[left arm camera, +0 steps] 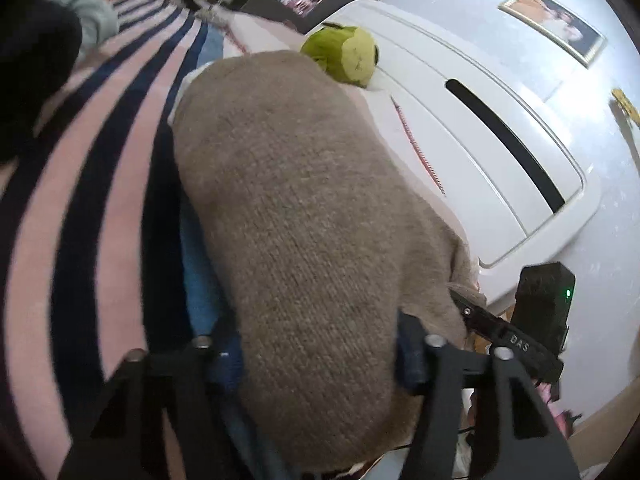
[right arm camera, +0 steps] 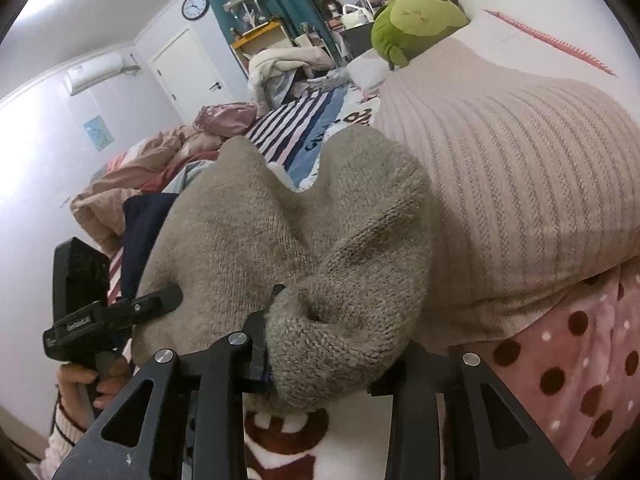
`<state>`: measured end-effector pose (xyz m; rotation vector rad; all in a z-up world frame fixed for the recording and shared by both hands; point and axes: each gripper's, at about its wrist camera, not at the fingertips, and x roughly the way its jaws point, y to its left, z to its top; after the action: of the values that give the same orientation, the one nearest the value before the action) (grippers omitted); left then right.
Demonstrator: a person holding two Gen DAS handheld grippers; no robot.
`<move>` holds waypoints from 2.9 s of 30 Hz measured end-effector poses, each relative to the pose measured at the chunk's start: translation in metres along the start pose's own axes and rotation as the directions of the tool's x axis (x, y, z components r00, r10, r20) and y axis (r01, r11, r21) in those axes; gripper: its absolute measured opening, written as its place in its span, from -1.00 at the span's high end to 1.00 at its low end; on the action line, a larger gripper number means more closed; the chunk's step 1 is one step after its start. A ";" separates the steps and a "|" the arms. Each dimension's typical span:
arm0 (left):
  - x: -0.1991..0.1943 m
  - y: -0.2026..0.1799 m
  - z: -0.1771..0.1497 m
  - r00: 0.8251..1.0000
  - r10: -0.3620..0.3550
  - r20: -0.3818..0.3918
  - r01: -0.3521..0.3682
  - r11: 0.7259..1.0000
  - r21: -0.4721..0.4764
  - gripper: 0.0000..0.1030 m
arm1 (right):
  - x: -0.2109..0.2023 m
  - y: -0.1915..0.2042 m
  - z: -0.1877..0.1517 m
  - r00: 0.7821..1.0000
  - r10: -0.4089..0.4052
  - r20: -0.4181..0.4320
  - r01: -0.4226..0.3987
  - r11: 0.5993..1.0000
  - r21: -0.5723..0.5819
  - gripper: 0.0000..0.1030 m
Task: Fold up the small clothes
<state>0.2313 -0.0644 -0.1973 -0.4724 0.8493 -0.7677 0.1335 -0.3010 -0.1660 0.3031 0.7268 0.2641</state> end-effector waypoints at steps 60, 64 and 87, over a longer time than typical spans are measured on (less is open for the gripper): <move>-0.118 0.054 -0.037 0.993 -0.091 -0.079 0.084 0.993 -0.078 -0.77 | 0.103 0.032 0.013 0.794 0.343 -0.502 -0.368 0.928 0.053 -0.78; -0.098 0.048 -0.031 0.994 -0.062 -0.089 0.054 0.995 -0.080 -0.76 | 0.115 0.037 0.012 0.725 0.426 -0.541 -0.442 0.890 0.109 -0.74; -0.319 0.061 -0.017 0.950 0.255 0.182 -0.281 0.951 0.131 0.04 | 0.136 0.258 0.006 0.596 0.612 -0.519 -0.678 0.731 0.083 -0.38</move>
<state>0.1078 0.2169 -0.0908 -0.2689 0.6775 -0.5299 0.2021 -0.0178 -0.1518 0.3771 1.1142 1.1351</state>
